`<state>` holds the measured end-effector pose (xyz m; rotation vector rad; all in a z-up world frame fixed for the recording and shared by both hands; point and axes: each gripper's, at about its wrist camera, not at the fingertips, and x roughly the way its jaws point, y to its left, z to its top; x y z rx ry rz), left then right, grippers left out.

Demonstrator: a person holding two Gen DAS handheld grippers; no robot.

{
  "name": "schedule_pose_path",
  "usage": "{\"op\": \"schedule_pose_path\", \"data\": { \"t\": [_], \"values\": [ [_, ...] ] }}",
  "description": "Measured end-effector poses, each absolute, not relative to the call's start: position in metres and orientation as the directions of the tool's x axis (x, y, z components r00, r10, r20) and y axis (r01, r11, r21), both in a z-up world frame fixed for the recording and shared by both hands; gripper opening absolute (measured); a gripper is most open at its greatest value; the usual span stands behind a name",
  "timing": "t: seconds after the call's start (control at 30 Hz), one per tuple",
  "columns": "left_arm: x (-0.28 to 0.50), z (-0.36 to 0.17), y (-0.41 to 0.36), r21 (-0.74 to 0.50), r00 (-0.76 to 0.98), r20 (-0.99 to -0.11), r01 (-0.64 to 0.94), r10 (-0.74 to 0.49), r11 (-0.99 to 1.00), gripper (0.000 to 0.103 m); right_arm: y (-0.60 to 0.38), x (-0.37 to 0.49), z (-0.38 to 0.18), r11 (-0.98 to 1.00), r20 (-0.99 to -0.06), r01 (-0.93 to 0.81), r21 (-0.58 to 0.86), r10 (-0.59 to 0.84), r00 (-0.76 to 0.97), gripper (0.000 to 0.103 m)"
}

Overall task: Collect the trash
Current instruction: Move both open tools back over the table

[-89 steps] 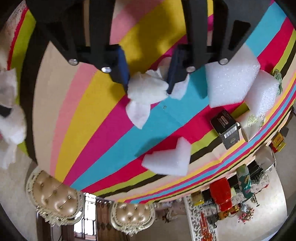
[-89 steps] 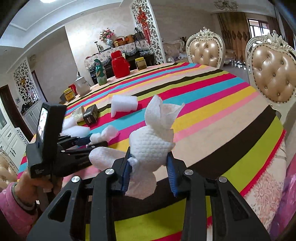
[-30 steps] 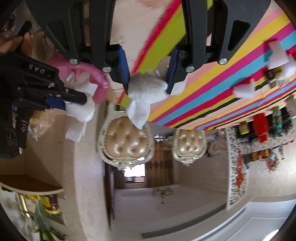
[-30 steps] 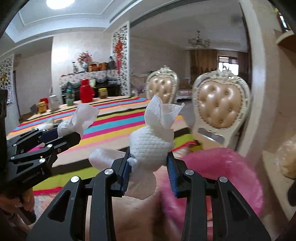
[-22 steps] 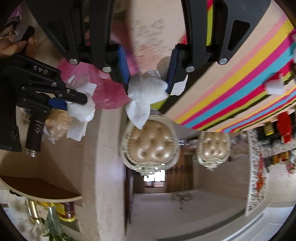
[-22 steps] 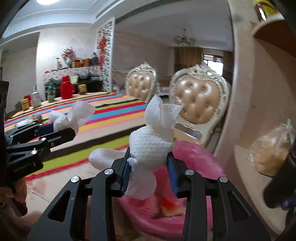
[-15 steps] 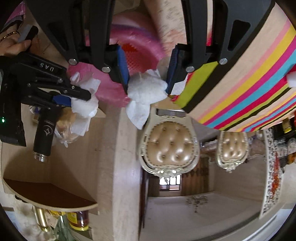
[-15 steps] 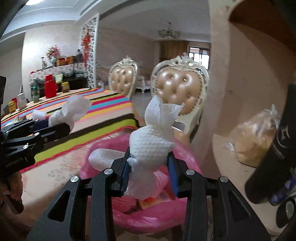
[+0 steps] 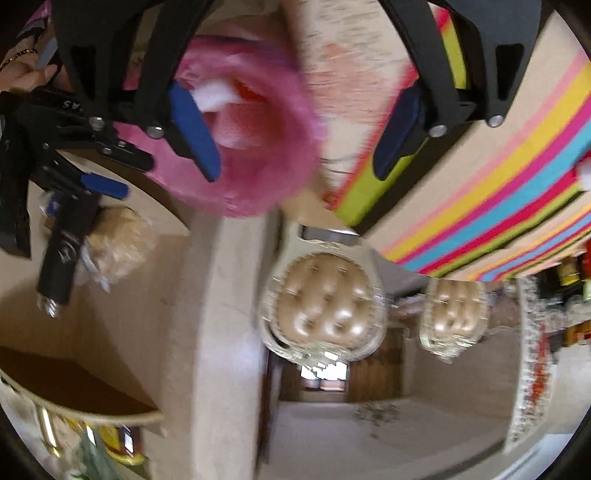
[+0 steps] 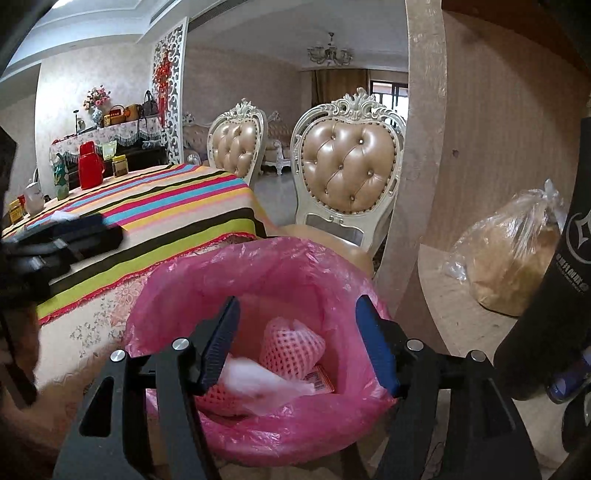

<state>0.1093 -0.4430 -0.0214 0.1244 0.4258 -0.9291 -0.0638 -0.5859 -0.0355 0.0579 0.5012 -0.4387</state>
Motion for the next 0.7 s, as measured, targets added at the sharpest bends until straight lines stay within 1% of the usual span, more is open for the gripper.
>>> {"op": "schedule_pose_path", "data": {
  "t": [0.03,0.1,0.17,0.27,0.43,0.53,0.6,0.7],
  "values": [
    [0.112,-0.017,-0.433,-0.078,0.542,-0.402,0.783,-0.739,0.617,0.093,-0.584,-0.064,-0.033,0.907,-0.473,0.418,-0.052,-0.391,0.789,0.063],
    [0.119,-0.009,-0.406,-0.082,0.589,-0.388,0.744,-0.709,0.663,0.098,-0.578,-0.063,-0.03,0.91,-0.469,0.411,-0.053,-0.386,0.795,0.063],
    [0.127,-0.005,-0.376,-0.071,0.636,-0.389,0.7,-0.666,0.71,0.098,-0.568,-0.06,-0.025,0.918,-0.46,0.391,-0.061,-0.374,0.805,0.063],
    [0.137,-0.004,-0.333,-0.047,0.7,-0.397,0.63,-0.594,0.775,0.098,-0.549,-0.051,-0.021,0.938,-0.452,0.34,-0.063,-0.33,0.829,0.067],
    [0.148,-0.006,-0.256,-0.044,0.771,-0.407,0.519,-0.49,0.854,0.098,-0.491,-0.015,-0.014,0.977,-0.456,0.195,-0.085,-0.212,0.865,0.067],
    [0.153,-0.011,-0.207,-0.03,0.81,-0.421,0.436,-0.407,0.899,0.098,-0.45,0.012,-0.014,0.991,-0.47,0.103,-0.082,-0.129,0.873,0.07],
    [0.157,-0.016,-0.17,-0.031,0.832,-0.43,0.374,-0.35,0.927,0.098,-0.421,0.026,-0.013,0.995,-0.471,0.054,-0.089,-0.09,0.878,0.07],
    [0.156,-0.02,-0.121,-0.037,0.853,-0.434,0.303,-0.288,0.952,0.098,-0.374,0.051,-0.012,0.997,-0.478,-0.056,-0.062,0.019,0.878,0.07]
  ]
}}
